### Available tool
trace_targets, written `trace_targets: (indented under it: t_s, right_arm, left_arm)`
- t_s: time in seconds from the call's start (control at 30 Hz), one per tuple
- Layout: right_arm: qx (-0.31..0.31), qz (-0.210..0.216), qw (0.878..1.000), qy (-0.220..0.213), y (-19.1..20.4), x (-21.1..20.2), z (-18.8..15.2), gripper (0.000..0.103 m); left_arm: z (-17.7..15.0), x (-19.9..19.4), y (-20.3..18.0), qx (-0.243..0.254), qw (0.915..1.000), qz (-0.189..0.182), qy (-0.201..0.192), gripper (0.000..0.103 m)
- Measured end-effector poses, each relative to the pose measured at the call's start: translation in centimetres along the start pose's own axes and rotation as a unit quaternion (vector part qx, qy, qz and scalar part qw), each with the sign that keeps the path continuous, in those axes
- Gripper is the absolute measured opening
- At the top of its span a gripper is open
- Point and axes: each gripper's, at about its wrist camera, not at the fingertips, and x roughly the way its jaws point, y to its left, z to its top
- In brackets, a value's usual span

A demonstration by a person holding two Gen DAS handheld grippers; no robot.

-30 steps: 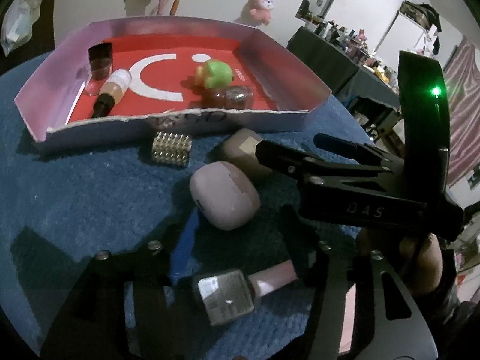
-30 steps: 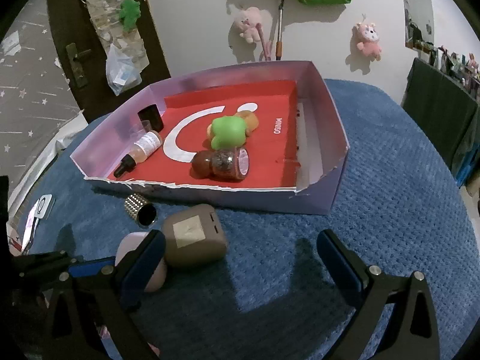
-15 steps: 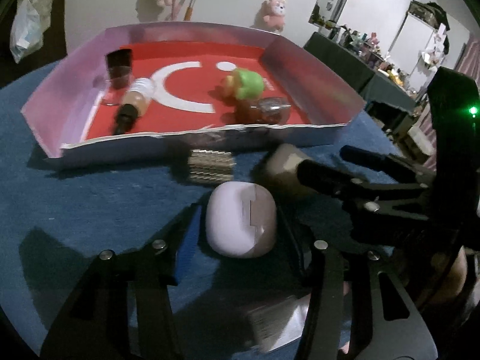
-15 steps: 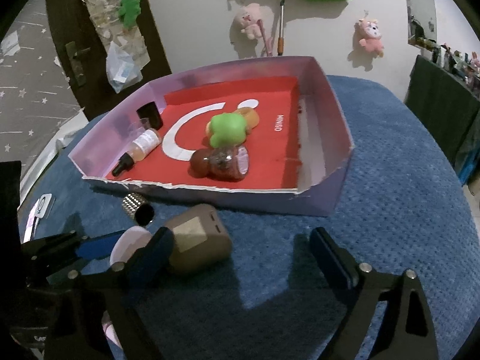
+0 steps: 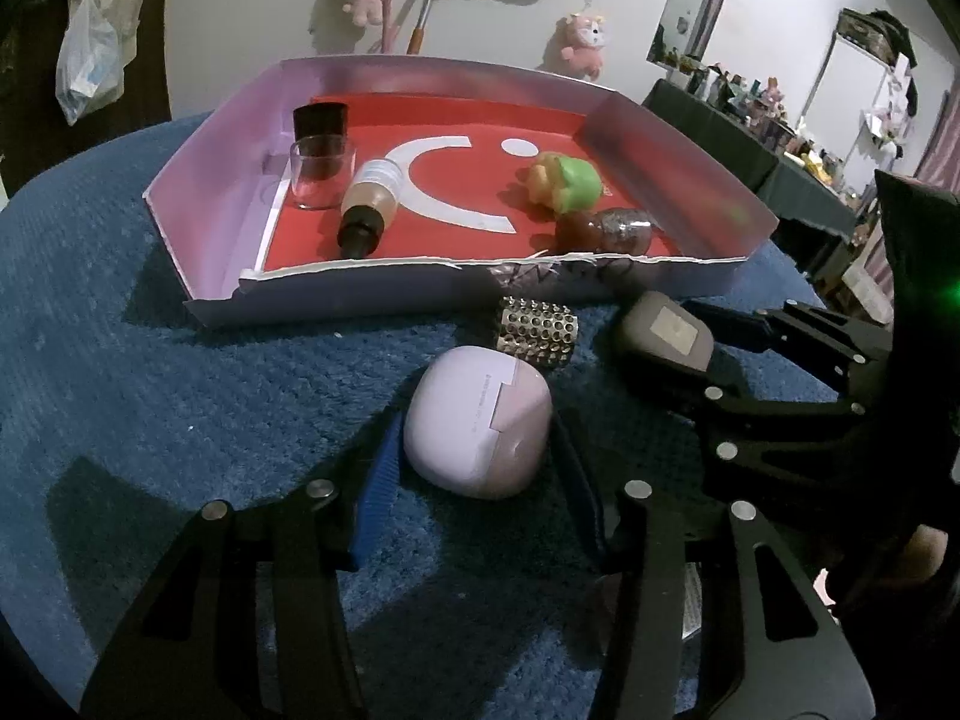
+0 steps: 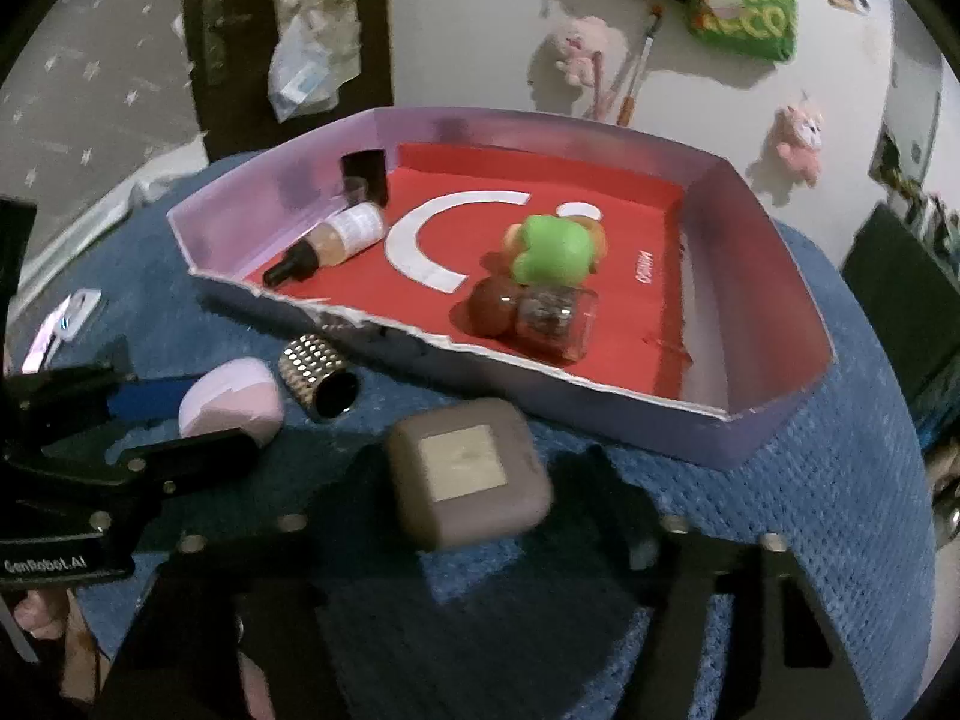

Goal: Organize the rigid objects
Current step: 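Grip the pink round case with the left tool while the right tool grips the brown square case, then carry the pink round case into the box with the left tool while the right tool carries the brown case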

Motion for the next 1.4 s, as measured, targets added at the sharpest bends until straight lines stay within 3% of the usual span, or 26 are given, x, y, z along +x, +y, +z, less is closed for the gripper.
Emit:
trace_targets:
  t_s: [0.2,0.5,1.4]
  right_arm:
    - [0.006,-0.001,1.0,-0.013,0.0,-0.9,0.0,0.055]
    - [0.033,0.049,0.998,-0.032,-0.4,-3.5,0.7,0.054]
    - [0.043,0.074,0.994,-0.066,-0.5,-6.2,2.0,0.053]
  left_arm:
    - [-0.1,-0.5,0.3,0.002,1.0,-0.006,-0.003,0.047]
    - [0.0,-2.2,0.5,-0.003,0.9997,-0.014,-0.02,0.046]
    - [2.7,-5.5,0.8,0.001,0.9977,-0.024,-0.064,0.046]
